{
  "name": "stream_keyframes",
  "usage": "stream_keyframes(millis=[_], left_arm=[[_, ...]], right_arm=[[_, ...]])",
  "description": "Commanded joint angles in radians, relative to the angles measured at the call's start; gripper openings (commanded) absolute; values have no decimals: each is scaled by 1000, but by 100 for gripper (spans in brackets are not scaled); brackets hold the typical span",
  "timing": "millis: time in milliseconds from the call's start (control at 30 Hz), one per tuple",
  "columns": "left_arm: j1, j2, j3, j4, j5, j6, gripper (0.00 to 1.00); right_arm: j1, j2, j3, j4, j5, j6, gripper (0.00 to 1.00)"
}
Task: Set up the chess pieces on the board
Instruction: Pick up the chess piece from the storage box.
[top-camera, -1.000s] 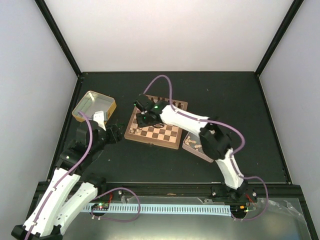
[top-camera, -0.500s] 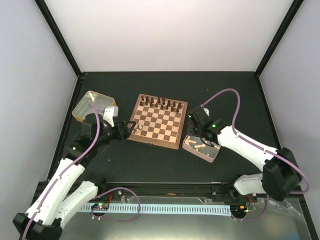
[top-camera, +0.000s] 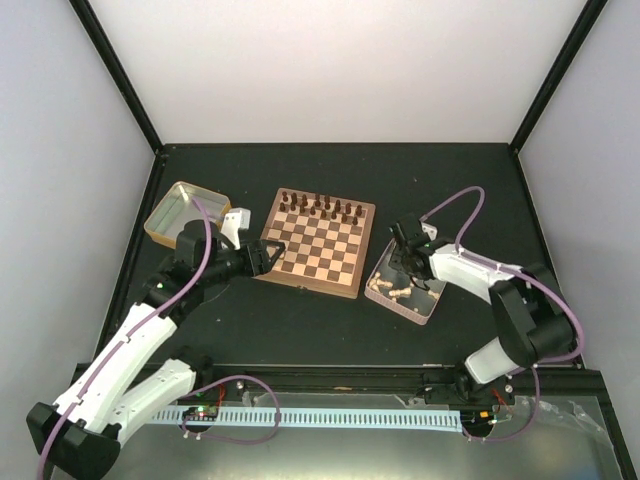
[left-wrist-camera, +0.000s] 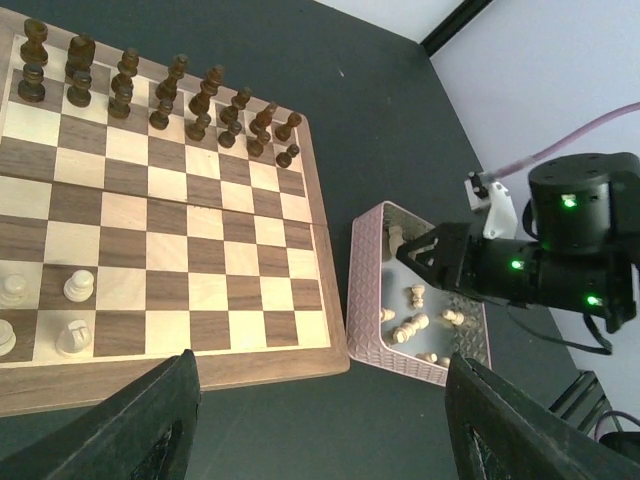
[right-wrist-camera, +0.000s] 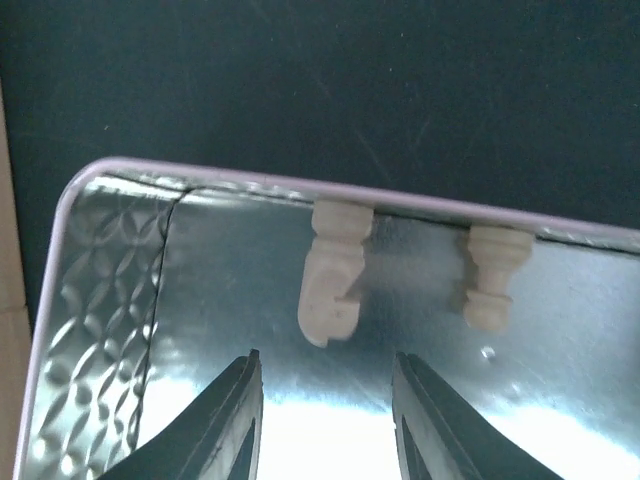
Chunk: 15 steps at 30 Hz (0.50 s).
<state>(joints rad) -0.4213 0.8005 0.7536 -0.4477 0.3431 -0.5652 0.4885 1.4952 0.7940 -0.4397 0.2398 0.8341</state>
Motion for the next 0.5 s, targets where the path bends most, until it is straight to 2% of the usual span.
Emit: stream_keyframes(millis=[0, 200, 467], left_arm=[[-7, -1, 45, 26, 13, -20, 69], [-10, 3, 45, 25, 14, -21, 69], [-9, 2, 44, 25, 9, -24, 69]], right_arm=[[-20, 73, 52, 75, 65, 41, 36], [-33, 153, 69, 102, 85, 49, 35], [-35, 156, 66, 104, 78, 20, 15]])
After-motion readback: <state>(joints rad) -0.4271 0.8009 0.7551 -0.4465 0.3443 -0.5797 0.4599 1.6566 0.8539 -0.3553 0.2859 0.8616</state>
